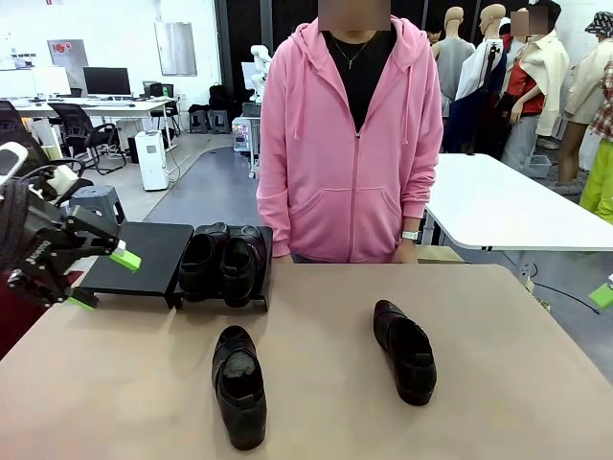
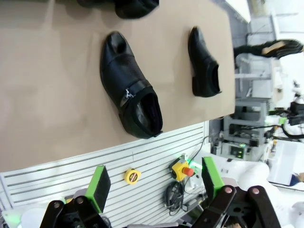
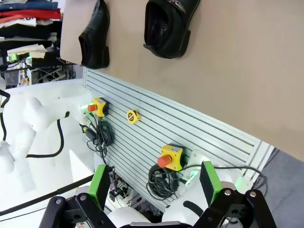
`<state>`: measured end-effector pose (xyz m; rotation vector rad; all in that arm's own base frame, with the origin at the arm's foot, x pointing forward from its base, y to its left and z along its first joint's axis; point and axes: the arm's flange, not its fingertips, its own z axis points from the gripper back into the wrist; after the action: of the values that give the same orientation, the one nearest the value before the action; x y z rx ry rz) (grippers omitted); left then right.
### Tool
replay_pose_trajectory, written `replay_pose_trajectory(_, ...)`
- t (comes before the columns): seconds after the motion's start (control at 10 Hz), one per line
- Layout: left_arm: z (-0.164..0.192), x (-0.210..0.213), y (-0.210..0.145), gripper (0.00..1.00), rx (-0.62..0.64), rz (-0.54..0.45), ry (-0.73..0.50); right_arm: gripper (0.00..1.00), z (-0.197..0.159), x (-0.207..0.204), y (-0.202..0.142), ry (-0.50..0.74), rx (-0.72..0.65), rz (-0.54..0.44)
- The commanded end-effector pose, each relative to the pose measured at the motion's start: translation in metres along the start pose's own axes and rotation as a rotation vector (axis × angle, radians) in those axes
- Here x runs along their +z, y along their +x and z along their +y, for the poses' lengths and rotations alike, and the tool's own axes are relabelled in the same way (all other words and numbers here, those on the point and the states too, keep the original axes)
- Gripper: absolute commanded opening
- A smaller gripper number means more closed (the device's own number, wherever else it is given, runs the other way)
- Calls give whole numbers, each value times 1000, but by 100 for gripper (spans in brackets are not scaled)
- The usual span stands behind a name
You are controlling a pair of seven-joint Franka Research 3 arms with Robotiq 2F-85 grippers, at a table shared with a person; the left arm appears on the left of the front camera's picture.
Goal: Organize the shoes by placing them on the stand.
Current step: Place the Shoe from the middle of the table onto the Shoes Stand.
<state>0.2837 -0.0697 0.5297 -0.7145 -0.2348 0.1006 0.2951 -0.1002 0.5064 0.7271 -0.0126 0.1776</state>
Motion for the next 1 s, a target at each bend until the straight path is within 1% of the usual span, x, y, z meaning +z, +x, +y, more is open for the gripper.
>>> replay_pose_trajectory(0.0,-71,-51,-9,100,35,104,176,100,1,7,0,-5,-18,12)
replay_pose_trajectory(0.2,-127,-124,-12,100,-3,226,395,100,1,7,0,-5,-18,12)
replay_pose_trajectory(0.3,-149,-156,-10,100,-50,283,473,100,1,7,0,-5,-18,12)
replay_pose_trajectory(0.4,-170,-187,-8,100,-73,294,549,100,1,7,0,-5,-18,12)
replay_pose_trajectory(0.5,-186,-207,-1,100,-104,285,599,100,1,7,0,-5,-18,12)
replay_pose_trajectory(0.6,-192,-208,6,100,-96,254,626,100,1,7,0,-5,-18,12)
replay_pose_trajectory(0.7,-169,-205,-32,100,-80,289,516,100,1,7,0,-5,-18,12)
replay_pose_trajectory(0.9,-169,-205,-32,100,-80,289,516,100,1,7,0,-5,-18,12)
